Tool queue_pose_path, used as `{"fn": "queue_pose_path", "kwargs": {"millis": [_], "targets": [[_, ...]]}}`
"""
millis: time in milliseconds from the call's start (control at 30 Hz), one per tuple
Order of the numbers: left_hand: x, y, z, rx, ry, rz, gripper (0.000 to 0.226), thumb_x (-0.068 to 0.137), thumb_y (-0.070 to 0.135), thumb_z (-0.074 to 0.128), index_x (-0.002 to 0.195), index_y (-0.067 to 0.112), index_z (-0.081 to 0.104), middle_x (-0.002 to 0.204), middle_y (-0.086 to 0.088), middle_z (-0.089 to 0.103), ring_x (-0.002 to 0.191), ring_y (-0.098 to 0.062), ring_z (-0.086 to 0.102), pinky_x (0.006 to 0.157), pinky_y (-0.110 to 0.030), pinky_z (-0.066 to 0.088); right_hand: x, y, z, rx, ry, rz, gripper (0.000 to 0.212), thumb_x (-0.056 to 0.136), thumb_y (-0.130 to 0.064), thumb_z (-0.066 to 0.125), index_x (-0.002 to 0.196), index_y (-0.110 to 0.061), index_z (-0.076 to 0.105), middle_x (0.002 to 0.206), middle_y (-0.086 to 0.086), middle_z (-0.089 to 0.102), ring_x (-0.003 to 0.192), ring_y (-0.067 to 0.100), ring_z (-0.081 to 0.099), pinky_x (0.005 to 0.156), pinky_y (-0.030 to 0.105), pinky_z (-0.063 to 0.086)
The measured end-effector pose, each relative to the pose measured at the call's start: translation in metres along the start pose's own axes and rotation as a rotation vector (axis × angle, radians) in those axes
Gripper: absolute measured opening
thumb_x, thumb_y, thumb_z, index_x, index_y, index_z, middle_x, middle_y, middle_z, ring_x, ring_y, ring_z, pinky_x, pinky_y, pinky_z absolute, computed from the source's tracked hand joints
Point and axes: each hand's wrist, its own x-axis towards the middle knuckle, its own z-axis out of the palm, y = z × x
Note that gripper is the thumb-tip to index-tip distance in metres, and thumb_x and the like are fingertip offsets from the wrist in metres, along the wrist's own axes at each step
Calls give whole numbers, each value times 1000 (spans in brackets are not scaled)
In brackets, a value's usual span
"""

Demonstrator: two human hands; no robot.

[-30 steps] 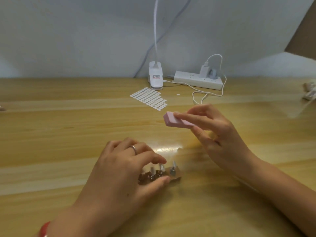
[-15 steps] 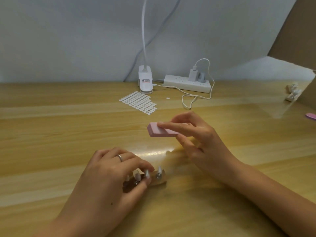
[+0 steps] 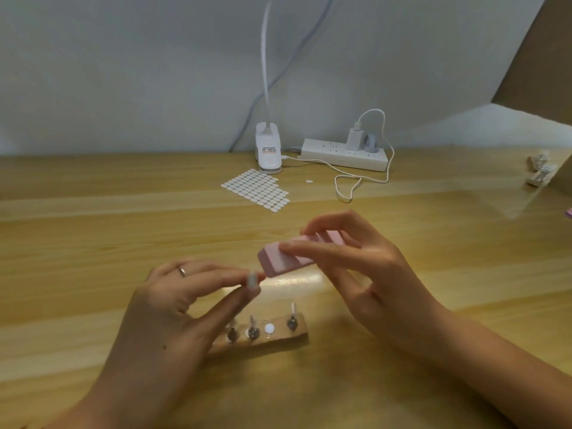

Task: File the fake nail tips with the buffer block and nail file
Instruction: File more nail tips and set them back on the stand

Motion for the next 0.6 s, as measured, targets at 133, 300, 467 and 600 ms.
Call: {"fn": "queue_pose_path", "kwargs": {"millis": [133, 300, 467, 600], "targets": [[-1, 1, -4, 111, -73, 112, 25, 84, 38, 51, 107, 38, 62, 110, 26, 57, 105, 21, 42, 82, -22, 33, -2, -4, 2, -43, -54, -92, 61, 88, 12, 50, 131, -29, 60, 121, 8, 53, 118, 14, 50, 97, 15, 37], [-1, 1, -5, 104, -80, 135, 24, 84, 30, 51, 101, 39, 65, 95, 22, 62, 98, 10, 51, 93, -29, 29, -2, -12, 11, -54, -67, -156, 65, 83, 18, 51, 128, -28, 62, 119, 11, 53, 117, 22, 52, 102, 27, 40], [-2, -1, -6, 119, -94, 104, 20, 88, 34, 51, 96, 35, 69, 95, 20, 62, 96, 6, 55, 95, -30, 26, 0, -15, 11, -39, -39, -120, 61, 81, 18, 52, 125, -23, 62, 117, 12, 53, 114, 21, 55, 100, 23, 41], [-3, 1, -5, 89, -97, 84, 20, 88, 33, 51, 93, 37, 70, 94, 19, 63, 95, 3, 57, 96, -35, 28, 2, -16, 11, -38, -46, -138, 61, 80, 21, 52, 125, -20, 61, 115, 13, 53, 112, 23, 55, 104, 23, 38]]}}
